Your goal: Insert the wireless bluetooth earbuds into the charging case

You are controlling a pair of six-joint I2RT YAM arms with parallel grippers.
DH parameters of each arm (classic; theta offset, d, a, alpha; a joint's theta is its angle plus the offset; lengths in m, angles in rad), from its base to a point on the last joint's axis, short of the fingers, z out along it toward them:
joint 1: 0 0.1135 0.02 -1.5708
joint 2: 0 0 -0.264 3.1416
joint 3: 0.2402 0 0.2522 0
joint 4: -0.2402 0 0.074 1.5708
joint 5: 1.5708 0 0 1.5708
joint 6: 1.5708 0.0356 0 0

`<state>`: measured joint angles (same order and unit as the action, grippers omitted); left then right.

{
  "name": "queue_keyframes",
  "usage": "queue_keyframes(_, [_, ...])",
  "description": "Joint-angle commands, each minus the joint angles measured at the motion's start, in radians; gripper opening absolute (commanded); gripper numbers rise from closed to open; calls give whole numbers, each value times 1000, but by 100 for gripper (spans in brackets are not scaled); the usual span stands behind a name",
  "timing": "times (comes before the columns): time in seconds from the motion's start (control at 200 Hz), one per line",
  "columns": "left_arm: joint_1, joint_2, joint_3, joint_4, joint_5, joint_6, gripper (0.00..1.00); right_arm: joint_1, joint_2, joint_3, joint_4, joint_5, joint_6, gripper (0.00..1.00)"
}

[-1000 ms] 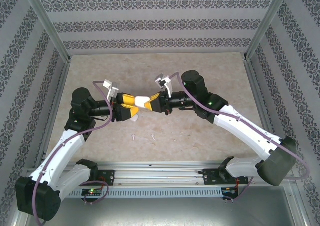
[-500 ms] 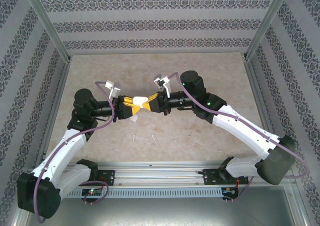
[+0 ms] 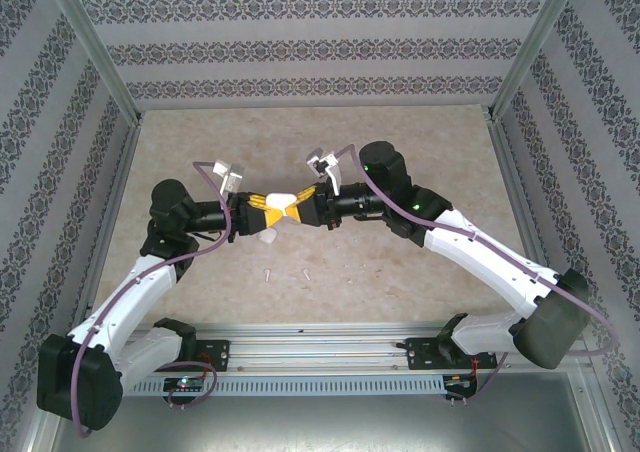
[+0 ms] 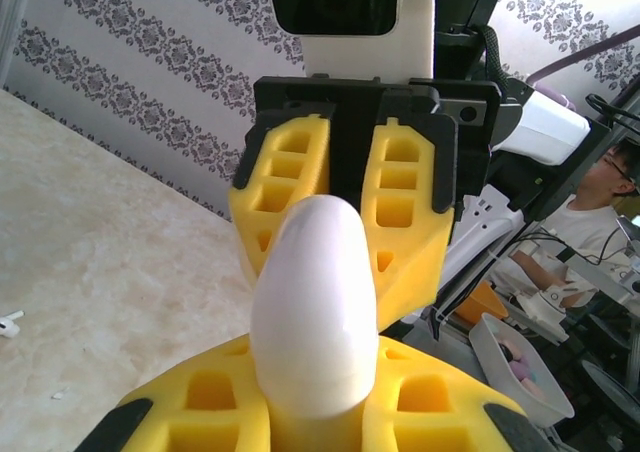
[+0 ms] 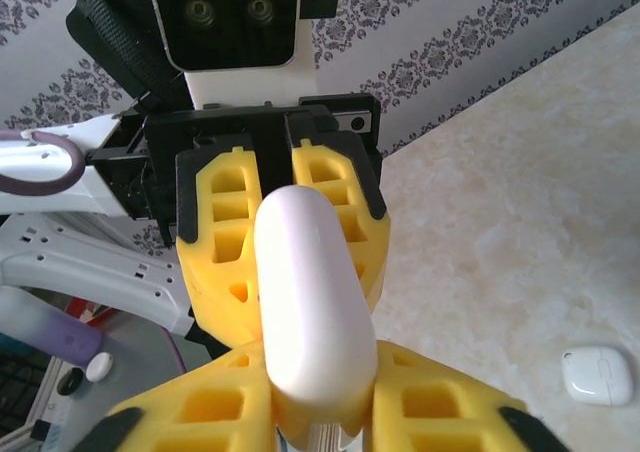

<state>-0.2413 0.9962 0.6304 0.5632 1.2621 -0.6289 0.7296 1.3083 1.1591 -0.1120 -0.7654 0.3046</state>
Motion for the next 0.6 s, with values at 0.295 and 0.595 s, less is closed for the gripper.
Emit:
queue_keyframes(0.295, [-9,-19,-33,36,19,166,0,-17,95,76,-14,146,18,44])
queue_keyframes(0.595, [-10,-50,-47,-127,-28,314,0,-48,114,84,-6,117,55,48])
